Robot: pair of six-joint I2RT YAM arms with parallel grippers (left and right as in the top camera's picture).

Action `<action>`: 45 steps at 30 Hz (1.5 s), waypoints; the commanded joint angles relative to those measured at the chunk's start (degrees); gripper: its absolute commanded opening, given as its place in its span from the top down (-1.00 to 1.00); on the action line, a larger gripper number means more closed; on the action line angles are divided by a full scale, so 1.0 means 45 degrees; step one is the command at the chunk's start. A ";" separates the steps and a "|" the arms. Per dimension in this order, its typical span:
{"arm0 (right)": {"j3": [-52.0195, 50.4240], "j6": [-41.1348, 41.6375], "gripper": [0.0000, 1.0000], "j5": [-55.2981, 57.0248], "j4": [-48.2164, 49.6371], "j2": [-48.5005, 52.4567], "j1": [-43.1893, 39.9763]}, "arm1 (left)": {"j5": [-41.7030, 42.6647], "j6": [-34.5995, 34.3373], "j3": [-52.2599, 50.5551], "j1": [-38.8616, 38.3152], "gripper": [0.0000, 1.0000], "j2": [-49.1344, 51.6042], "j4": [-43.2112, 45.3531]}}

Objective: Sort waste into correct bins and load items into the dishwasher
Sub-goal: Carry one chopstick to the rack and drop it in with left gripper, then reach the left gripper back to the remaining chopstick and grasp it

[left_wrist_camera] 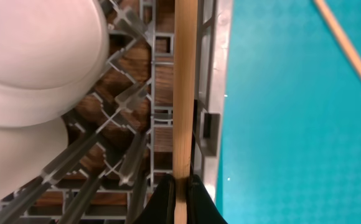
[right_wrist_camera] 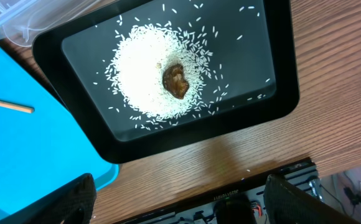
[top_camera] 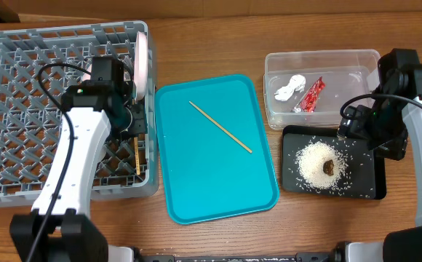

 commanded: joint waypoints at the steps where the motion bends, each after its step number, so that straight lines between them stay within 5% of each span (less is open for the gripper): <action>1: 0.0277 0.0044 -0.75 -0.0029 -0.0010 -0.0248 -0.0034 | -0.0034 0.0345 -0.0015 0.0068 0.68 0.0510 0.0039; 3: 0.0277 0.0044 -0.75 -0.0029 -0.0010 -0.0248 -0.0034 | 0.0015 0.0345 -0.0010 0.0068 0.10 0.0559 0.0029; 6: 0.0277 0.0044 -0.75 -0.0029 -0.0005 -0.0248 -0.0034 | 0.0165 0.0345 0.0238 0.0063 -0.07 0.0350 -0.0185; 14: 0.0277 0.0044 -0.76 -0.0029 -0.0005 -0.0248 -0.0034 | 0.2302 -0.0699 0.1341 -0.1209 -0.10 -0.1146 -0.0588; 21: 0.0277 0.0044 -0.76 -0.0034 -0.0005 -0.0248 -0.0034 | -0.0063 -0.4303 0.1137 -0.4464 -0.38 -0.0860 0.0578; 26: 0.0277 0.0044 -0.77 -0.0034 -0.0010 -0.0248 -0.0034 | -0.0860 -0.5727 0.1093 -0.6144 -0.36 0.0500 0.1885; 45: 0.0277 0.0044 -0.83 -0.0126 0.0044 -0.0248 -0.0034 | -0.0393 -0.7213 0.1093 -0.6625 -0.40 0.5853 0.5008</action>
